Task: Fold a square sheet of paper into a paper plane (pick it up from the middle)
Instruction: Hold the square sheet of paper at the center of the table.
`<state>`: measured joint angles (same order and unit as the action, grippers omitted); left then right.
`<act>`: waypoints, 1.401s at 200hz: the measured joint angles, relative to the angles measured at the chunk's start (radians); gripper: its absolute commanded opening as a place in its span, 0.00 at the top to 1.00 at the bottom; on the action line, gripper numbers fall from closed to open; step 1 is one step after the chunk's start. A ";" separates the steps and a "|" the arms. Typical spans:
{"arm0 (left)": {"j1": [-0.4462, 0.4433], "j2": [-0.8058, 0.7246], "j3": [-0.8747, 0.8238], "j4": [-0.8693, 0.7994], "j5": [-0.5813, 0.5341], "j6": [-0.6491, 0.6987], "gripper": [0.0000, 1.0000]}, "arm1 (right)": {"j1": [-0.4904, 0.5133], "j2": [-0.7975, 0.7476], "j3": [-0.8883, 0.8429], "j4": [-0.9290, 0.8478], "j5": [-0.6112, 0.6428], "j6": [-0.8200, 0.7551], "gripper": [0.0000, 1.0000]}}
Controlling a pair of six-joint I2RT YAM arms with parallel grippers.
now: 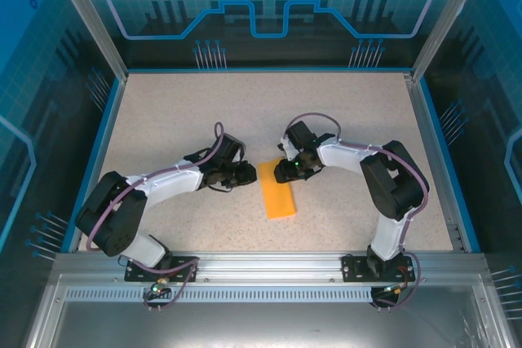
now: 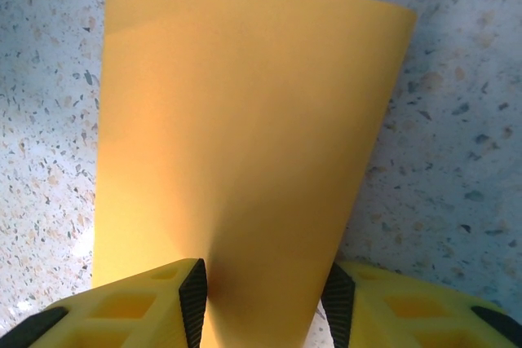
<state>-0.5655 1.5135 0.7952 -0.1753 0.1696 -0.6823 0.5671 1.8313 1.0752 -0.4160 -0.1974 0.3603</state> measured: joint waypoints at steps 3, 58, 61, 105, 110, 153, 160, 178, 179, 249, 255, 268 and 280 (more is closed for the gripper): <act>0.000 0.000 0.000 0.000 0.000 0.000 0.76 | 0.001 0.000 0.000 0.000 0.002 0.000 0.54; 0.000 0.002 -0.003 0.031 0.019 -0.008 0.76 | 0.011 -0.002 0.000 0.002 0.024 0.018 0.54; 0.000 0.004 -0.003 0.035 0.019 -0.010 0.76 | 0.011 -0.002 0.000 0.002 0.025 0.018 0.54; 0.000 0.021 -0.006 0.071 0.055 -0.027 0.76 | 0.016 -0.002 0.000 0.002 0.033 0.017 0.54; 0.000 0.025 -0.006 0.079 0.060 -0.027 0.76 | 0.016 -0.002 0.000 0.002 0.034 0.017 0.54; -0.010 0.071 -0.006 0.116 0.082 -0.027 0.76 | 0.016 -0.002 0.000 0.002 0.034 0.013 0.54; -0.013 0.077 -0.006 0.119 0.083 -0.027 0.76 | 0.017 -0.002 0.000 0.002 0.035 0.013 0.54; -0.018 0.090 -0.006 0.128 0.090 -0.028 0.76 | 0.018 -0.002 0.000 0.002 0.039 0.013 0.54; -0.018 0.090 -0.006 0.129 0.090 -0.028 0.76 | 0.018 -0.002 0.000 0.002 0.039 0.013 0.54; -0.029 0.129 -0.006 0.162 0.116 -0.053 0.77 | 0.024 -0.003 0.000 0.001 0.052 0.013 0.54; -0.031 0.134 -0.005 0.163 0.116 -0.053 0.77 | 0.024 -0.003 0.000 0.002 0.052 0.013 0.54; -0.037 0.144 -0.001 0.165 0.117 -0.053 0.77 | 0.024 -0.003 0.000 0.002 0.053 0.013 0.54; -0.041 0.154 0.004 0.167 0.118 -0.053 0.79 | 0.024 -0.003 0.000 0.002 0.053 0.013 0.54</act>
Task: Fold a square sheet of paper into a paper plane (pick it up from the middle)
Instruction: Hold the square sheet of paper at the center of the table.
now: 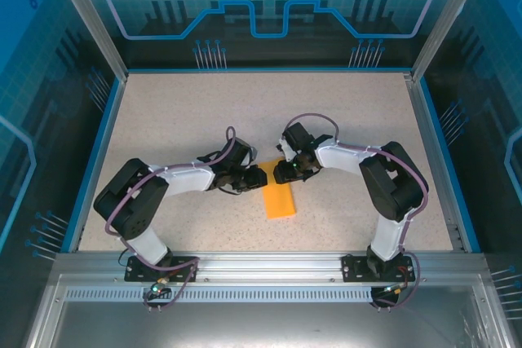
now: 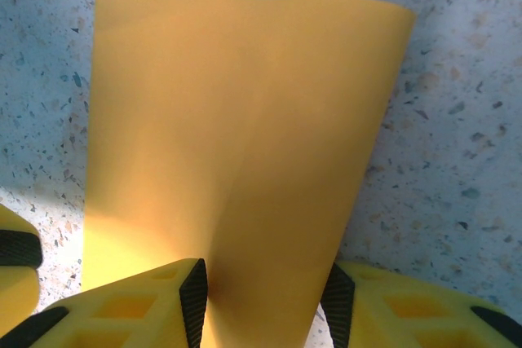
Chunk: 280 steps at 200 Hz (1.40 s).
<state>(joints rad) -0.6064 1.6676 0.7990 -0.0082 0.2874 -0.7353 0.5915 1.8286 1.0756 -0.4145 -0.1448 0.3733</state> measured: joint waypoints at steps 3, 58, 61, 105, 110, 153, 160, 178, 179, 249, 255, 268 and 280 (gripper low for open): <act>-0.001 0.002 0.002 0.000 0.002 0.000 0.79 | 0.000 0.000 0.000 0.000 0.000 0.000 0.54; -0.007 0.028 0.008 0.015 0.010 0.000 0.82 | 0.000 0.000 0.000 0.000 0.000 0.000 0.55; -0.007 0.030 0.008 0.015 0.010 0.000 0.82 | 0.000 0.000 0.000 0.000 0.000 0.000 0.54; -0.011 0.064 0.009 0.014 0.010 0.001 0.82 | 0.000 0.000 0.000 0.000 0.000 0.000 0.55; -0.011 0.068 0.009 0.014 0.010 0.001 0.83 | 0.001 0.000 0.000 0.000 0.000 0.000 0.55; -0.012 0.082 0.019 0.014 0.010 0.008 0.83 | 0.004 0.000 0.000 0.000 0.007 0.000 0.54; -0.012 0.083 0.020 0.014 0.010 0.010 0.83 | 0.004 0.000 0.000 0.000 0.007 0.000 0.53; -0.012 0.085 0.021 0.014 0.010 0.012 0.83 | 0.004 0.000 0.000 0.000 0.007 0.001 0.52; -0.012 0.086 0.022 0.014 0.010 0.012 0.83 | 0.004 0.000 0.000 0.000 0.007 0.001 0.52; -0.012 0.099 0.033 0.014 0.010 0.035 0.83 | 0.000 -0.037 -0.024 0.006 0.007 0.004 0.45; -0.012 0.099 0.035 0.014 0.011 0.035 0.83 | -0.003 -0.049 -0.031 0.005 0.007 0.004 0.45; -0.012 0.101 0.037 0.014 0.010 0.038 0.83 | -0.014 -0.085 -0.049 0.003 0.007 0.005 0.45; -0.012 0.103 0.039 0.014 0.011 0.039 0.83 | -0.025 -0.126 -0.066 0.003 0.006 0.005 0.46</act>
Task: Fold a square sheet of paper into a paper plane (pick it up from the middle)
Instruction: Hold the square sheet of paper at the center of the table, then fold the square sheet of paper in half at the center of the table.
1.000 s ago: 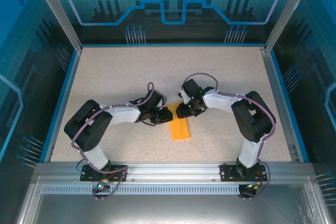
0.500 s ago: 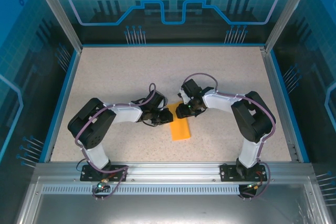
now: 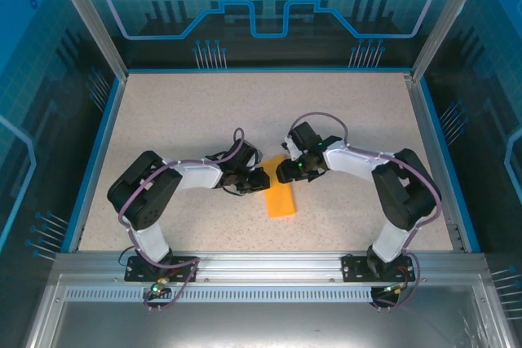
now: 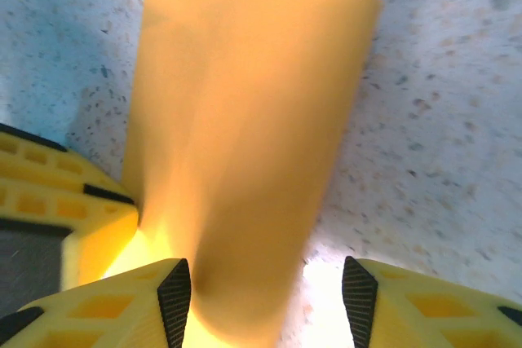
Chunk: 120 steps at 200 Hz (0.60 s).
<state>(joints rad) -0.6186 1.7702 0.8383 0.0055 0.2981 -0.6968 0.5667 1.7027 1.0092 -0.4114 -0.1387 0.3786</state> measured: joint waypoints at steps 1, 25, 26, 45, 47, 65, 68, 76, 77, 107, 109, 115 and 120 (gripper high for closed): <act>0.000 0.000 0.000 0.000 0.000 0.000 0.83 | -0.001 -0.005 -0.002 0.000 -0.001 0.000 0.46; 0.000 0.003 0.004 0.000 0.000 0.008 0.83 | -0.014 -0.088 -0.037 0.008 -0.036 0.027 0.56; 0.000 0.003 0.004 0.000 0.000 0.008 0.83 | -0.014 -0.090 -0.039 0.009 -0.037 0.029 0.57; 0.000 0.003 0.004 -0.001 0.000 0.018 0.83 | -0.015 -0.129 -0.076 0.046 -0.106 0.070 0.69; 0.000 0.003 0.005 -0.002 0.000 0.018 0.83 | -0.015 -0.131 -0.079 0.049 -0.110 0.075 0.70; 0.000 0.004 0.007 -0.006 0.000 0.019 0.83 | -0.010 -0.136 -0.106 0.079 -0.164 0.108 0.74; 0.000 0.004 0.008 -0.007 0.000 0.020 0.83 | -0.010 -0.136 -0.110 0.084 -0.171 0.116 0.74; 0.000 0.004 0.008 -0.008 -0.001 0.023 0.83 | -0.007 -0.136 -0.119 0.093 -0.189 0.124 0.75; 0.000 0.004 0.008 -0.008 0.000 0.023 0.83 | -0.006 -0.136 -0.121 0.096 -0.191 0.124 0.75; 0.000 0.007 0.012 -0.011 0.000 0.023 0.83 | -0.005 -0.113 -0.150 0.130 -0.219 0.140 0.79; 0.000 0.008 0.012 -0.011 0.000 0.023 0.83 | -0.005 -0.111 -0.151 0.134 -0.220 0.141 0.79; 0.000 0.008 0.012 -0.011 0.000 0.023 0.83 | -0.005 -0.103 -0.155 0.141 -0.223 0.142 0.79; 0.000 0.008 0.012 -0.011 -0.001 0.023 0.83 | -0.005 -0.097 -0.159 0.148 -0.226 0.142 0.79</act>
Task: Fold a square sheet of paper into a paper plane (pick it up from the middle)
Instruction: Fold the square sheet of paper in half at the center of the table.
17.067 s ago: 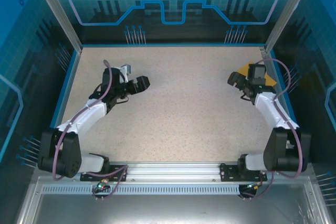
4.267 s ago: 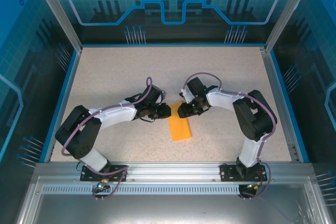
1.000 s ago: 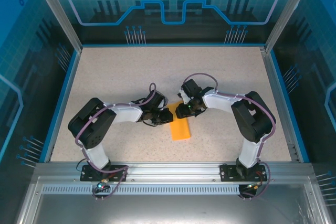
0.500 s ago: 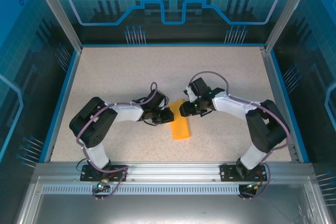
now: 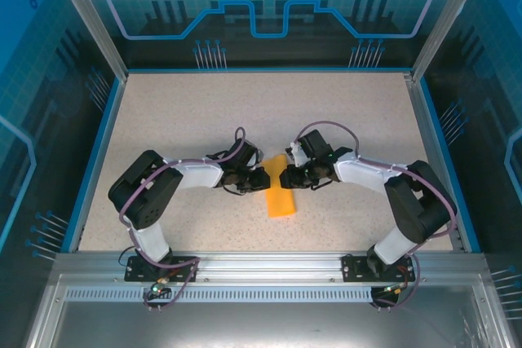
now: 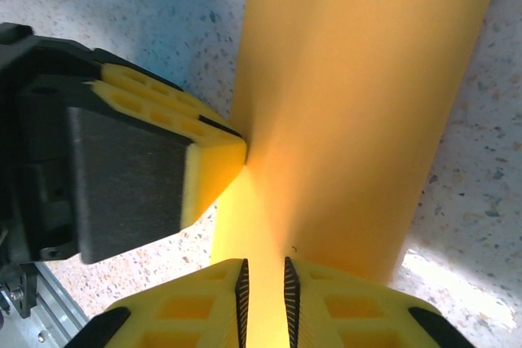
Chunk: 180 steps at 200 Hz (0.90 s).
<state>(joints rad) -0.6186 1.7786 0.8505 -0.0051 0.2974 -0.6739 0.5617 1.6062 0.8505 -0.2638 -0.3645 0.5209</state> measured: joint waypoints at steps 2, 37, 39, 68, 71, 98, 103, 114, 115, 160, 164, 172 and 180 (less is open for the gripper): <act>0.000 0.000 0.000 0.000 0.000 0.000 0.83 | 0.000 0.002 -0.001 0.000 -0.001 0.000 0.79; 0.000 0.000 0.001 -0.001 0.000 0.001 0.83 | -0.014 0.043 -0.006 0.030 -0.023 -0.002 0.81; 0.000 0.000 0.002 -0.001 0.000 0.002 0.83 | -0.015 0.047 -0.006 0.031 -0.024 -0.002 0.81; 0.000 0.002 0.005 -0.008 0.000 0.003 0.83 | -0.029 0.082 -0.007 0.042 -0.041 -0.010 0.81; 0.000 0.002 0.005 -0.008 0.000 0.003 0.83 | -0.031 0.084 -0.008 0.042 -0.042 -0.013 0.81; 0.000 0.003 0.006 -0.008 0.000 0.003 0.84 | -0.047 0.085 -0.021 0.053 -0.051 -0.021 0.81; 0.000 0.004 0.006 -0.008 0.000 0.003 0.83 | -0.050 0.086 -0.022 0.053 -0.053 -0.024 0.81; 0.000 0.006 0.009 -0.009 0.000 0.003 0.84 | -0.055 0.088 -0.027 0.058 -0.056 -0.026 0.81; 0.000 0.006 0.009 -0.009 0.000 0.003 0.83 | -0.055 0.089 -0.027 0.058 -0.056 -0.026 0.81; 0.000 0.011 0.016 -0.013 0.000 0.003 0.84 | -0.077 0.100 -0.052 0.074 -0.060 -0.042 0.81; 0.000 0.013 0.018 -0.013 0.000 0.003 0.84 | -0.078 0.100 -0.052 0.074 -0.060 -0.043 0.81; 0.000 0.015 0.020 -0.014 0.000 0.003 0.84 | -0.079 0.100 -0.052 0.074 -0.061 -0.047 0.81; 0.000 0.016 0.022 -0.016 0.000 0.004 0.84 | -0.080 0.100 -0.052 0.074 -0.063 -0.048 0.81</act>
<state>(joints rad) -0.6186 1.7943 0.8726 -0.0212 0.2977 -0.6701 0.4820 1.7061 0.7982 -0.1894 -0.4274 0.4728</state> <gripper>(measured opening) 0.163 0.189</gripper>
